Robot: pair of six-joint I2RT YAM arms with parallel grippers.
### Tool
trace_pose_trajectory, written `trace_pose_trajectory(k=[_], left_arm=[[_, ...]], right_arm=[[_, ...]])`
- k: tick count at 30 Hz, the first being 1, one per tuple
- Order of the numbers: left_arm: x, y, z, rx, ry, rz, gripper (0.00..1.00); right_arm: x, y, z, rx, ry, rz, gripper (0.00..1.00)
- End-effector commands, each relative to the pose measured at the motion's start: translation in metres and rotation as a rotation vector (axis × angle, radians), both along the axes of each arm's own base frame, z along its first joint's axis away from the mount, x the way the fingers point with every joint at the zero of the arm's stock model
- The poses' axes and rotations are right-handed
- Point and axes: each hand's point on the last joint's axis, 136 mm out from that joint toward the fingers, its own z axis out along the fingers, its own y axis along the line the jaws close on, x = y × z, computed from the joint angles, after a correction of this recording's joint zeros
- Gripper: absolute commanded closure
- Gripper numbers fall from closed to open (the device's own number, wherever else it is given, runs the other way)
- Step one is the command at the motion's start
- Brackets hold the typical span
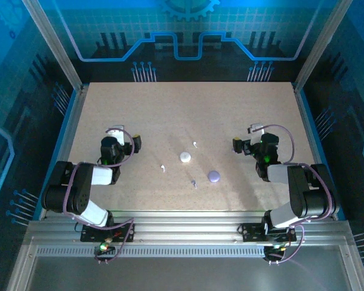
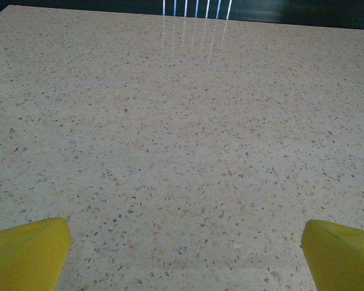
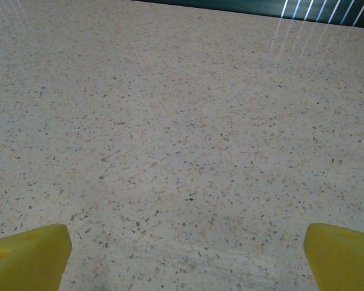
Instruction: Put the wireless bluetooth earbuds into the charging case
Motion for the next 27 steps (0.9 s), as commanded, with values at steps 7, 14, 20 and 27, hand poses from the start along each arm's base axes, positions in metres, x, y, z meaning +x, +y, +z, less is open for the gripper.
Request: trace_pose_trajectory(k=[7, 14, 20, 27], left_arm=[[0.008, 0.002, 0.011, 0.013, -0.040, -0.015, 0.01], [0.008, 0.002, 0.011, 0.014, -0.042, -0.013, 0.01], [-0.001, 0.007, 0.042, 0.023, -0.072, 0.023, 0.01], [-0.008, -0.025, 0.108, -0.070, 0.027, -0.020, 0.05]], right_arm=[[0.008, 0.001, 0.009, 0.012, -0.031, -0.004, 0.00], [0.008, 0.001, 0.009, 0.014, -0.033, -0.003, 0.00], [0.006, 0.002, 0.049, 0.010, 0.052, -0.018, 0.00], [-0.046, 0.018, 0.103, 0.014, 0.338, -0.114, 0.00]])
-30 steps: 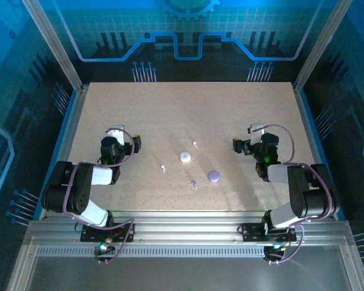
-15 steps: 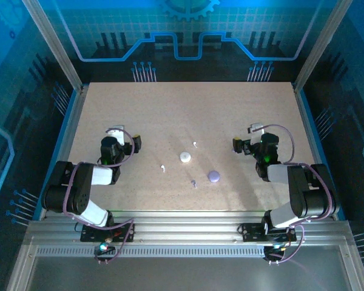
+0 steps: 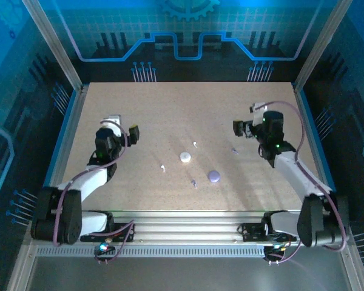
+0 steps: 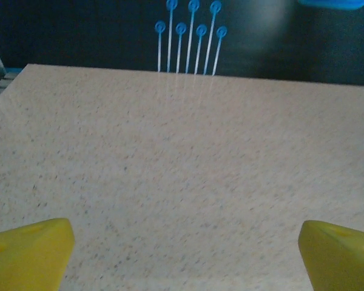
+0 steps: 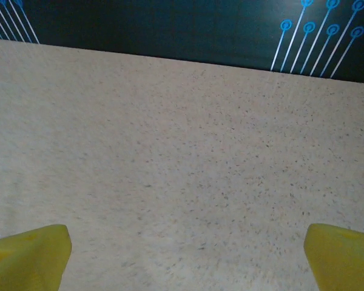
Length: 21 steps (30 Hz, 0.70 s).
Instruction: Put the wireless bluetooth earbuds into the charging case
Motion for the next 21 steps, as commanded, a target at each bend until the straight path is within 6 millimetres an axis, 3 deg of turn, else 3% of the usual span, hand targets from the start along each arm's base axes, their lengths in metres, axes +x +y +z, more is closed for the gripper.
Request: trace_pose_trajectory(k=[1, 4, 7, 11, 13, 16, 21], left_arm=[[-0.014, -0.023, 0.019, -0.047, 0.133, -0.042, 0.07], [-0.025, -0.051, 0.028, -0.057, 0.240, -0.114, 0.09], [-0.041, -0.073, 0.019, -0.079, 0.360, -0.167, 0.13], [-0.058, -0.083, 0.000, -0.143, 0.459, -0.160, 0.13], [-0.065, -0.081, -0.008, -0.163, 0.492, -0.133, 0.14], [-0.070, -0.076, -0.017, -0.165, 0.524, -0.096, 0.14], [-0.073, -0.070, -0.026, -0.137, 0.566, -0.066, 0.13]], right_arm=[[-0.062, 0.001, -0.025, -0.013, 0.346, -0.088, 0.00], [-0.097, 0.027, -0.026, -0.001, 0.481, -0.030, 0.00], [-0.132, 0.055, -0.037, 0.020, 0.619, 0.007, 0.00], [-0.173, 0.076, -0.057, 0.033, 0.815, 0.005, 0.00], [-0.189, 0.080, -0.067, 0.067, 0.915, -0.049, 0.06], [-0.203, 0.096, -0.079, 0.161, 1.012, -0.119, 0.14], [-0.209, 0.100, -0.104, 0.240, 1.099, -0.326, 0.16]])
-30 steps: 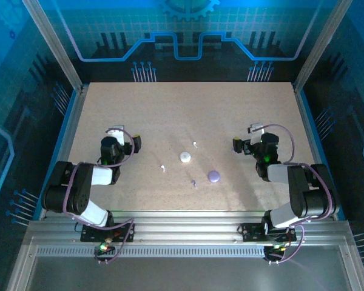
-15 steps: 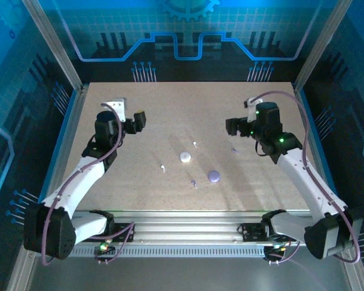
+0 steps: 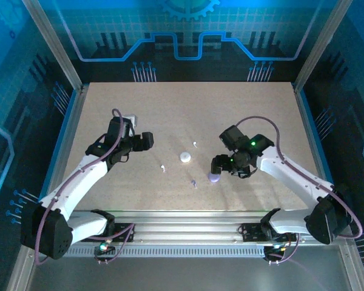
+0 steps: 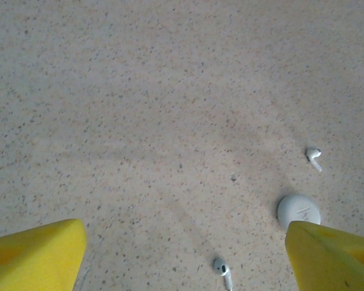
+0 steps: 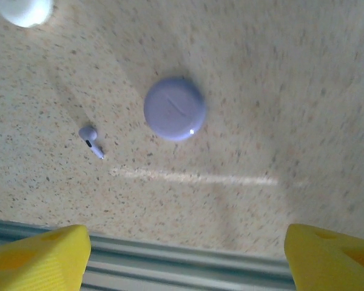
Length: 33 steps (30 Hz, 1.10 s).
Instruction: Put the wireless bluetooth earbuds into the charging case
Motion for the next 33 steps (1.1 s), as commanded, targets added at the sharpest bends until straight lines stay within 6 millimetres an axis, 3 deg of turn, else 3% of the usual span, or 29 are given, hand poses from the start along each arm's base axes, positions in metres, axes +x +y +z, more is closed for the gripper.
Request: trace_pose_trajectory(k=[1, 10, 15, 21, 29, 33], left_arm=[[-0.010, 0.006, -0.017, 0.025, 0.085, 0.037, 0.13], [-0.007, 0.009, -0.026, 0.059, 0.135, 0.053, 0.12], [-0.003, 0.009, -0.025, 0.063, 0.130, 0.052, 0.12], [-0.002, 0.011, -0.025, 0.089, 0.123, 0.049, 0.10], [-0.003, 0.012, -0.029, 0.093, 0.129, 0.044, 0.09], [0.003, 0.012, -0.027, 0.127, 0.125, 0.029, 0.09]], right_arm=[[-0.015, 0.002, -0.018, -0.018, 0.141, -0.202, 0.16], [-0.002, 0.027, -0.052, -0.022, 0.220, -0.401, 0.21], [0.007, 0.029, -0.066, -0.054, 0.240, -0.461, 0.24], [0.016, 0.039, -0.083, -0.057, 0.288, -0.468, 0.25], [0.036, 0.046, -0.091, -0.049, 0.289, -0.464, 0.25], [0.037, 0.047, -0.096, -0.056, 0.305, -0.456, 0.25]])
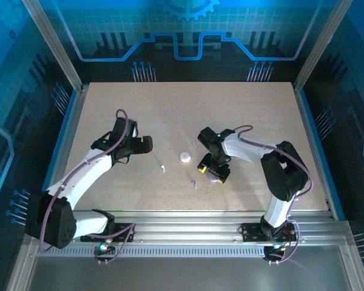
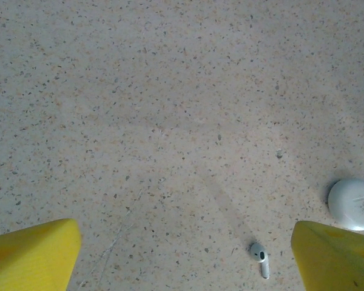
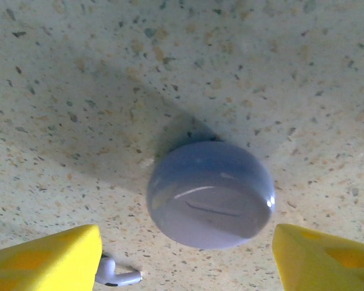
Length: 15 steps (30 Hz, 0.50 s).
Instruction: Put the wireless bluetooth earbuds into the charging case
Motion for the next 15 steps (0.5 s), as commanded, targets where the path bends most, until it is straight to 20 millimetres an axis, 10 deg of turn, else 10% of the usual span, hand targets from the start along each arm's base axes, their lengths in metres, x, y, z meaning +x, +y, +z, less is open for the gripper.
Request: trace_pose_trajectory(k=[1, 15], left_arm=[[0.008, 0.000, 0.006, 0.048, -0.004, -0.025, 0.08], [0.012, -0.004, 0.002, 0.034, 0.018, -0.030, 0.08]], right_arm=[[0.001, 0.001, -0.003, 0.005, 0.026, -0.001, 0.25], [-0.005, -0.010, -0.019, -0.013, 0.062, -0.006, 0.29]])
